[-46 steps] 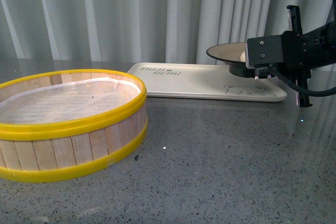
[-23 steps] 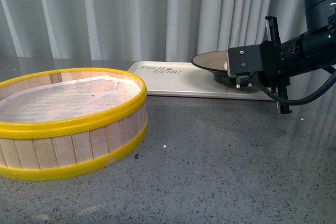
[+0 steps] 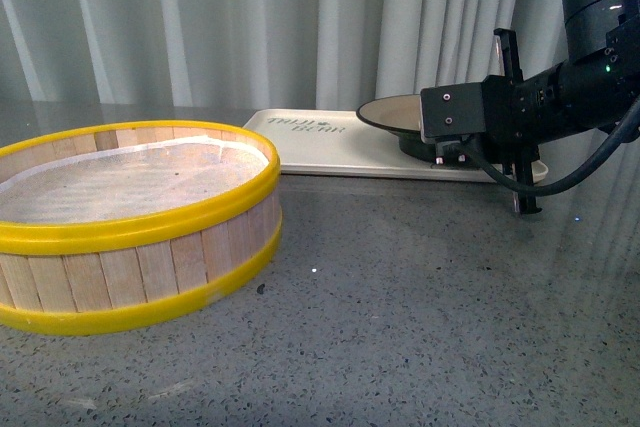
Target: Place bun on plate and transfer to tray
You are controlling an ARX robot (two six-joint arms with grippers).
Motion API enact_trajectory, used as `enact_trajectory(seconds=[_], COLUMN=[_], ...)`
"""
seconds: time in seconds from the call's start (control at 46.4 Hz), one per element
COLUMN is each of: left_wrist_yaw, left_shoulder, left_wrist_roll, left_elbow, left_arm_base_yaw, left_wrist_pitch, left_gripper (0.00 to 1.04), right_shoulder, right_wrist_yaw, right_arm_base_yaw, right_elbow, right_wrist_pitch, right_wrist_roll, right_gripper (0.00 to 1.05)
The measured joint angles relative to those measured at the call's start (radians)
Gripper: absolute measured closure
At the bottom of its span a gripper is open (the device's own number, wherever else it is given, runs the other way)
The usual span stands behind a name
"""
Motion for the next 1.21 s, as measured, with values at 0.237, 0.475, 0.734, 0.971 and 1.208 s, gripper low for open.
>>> enact_trajectory(seconds=[0.237,0.475,0.734,0.971,1.208], left_wrist_yaw=[0.000,0.000,0.000,0.000,0.000], left_shoulder=[0.000,0.000,0.000,0.000,0.000], left_wrist_roll=[0.000,0.000,0.000,0.000,0.000], left_elbow=[0.000,0.000,0.000,0.000,0.000], left_arm_base_yaw=[0.000,0.000,0.000,0.000,0.000], left_wrist_pitch=[0.000,0.000,0.000,0.000,0.000], left_gripper=[0.07,0.07,0.07,0.07,0.07], right_shoulder=[-0.002,-0.011,-0.098,-0.283,-0.494], right_wrist_yaw=[-0.006,-0.008,-0.040,-0.053,0.137], right_arm_base_yaw=[0.002,0.013,0.032,0.058,0.024], right_elbow=[-0.005,-0.052,-0.130,-0.285,-0.453], right_wrist_pitch=[0.028,0.047,0.082,0.158,0.388], right_wrist_roll=[0.011,0.023,0.060,0.184,0.656], right_gripper=[0.79,0.48,0.14,0.09,0.09])
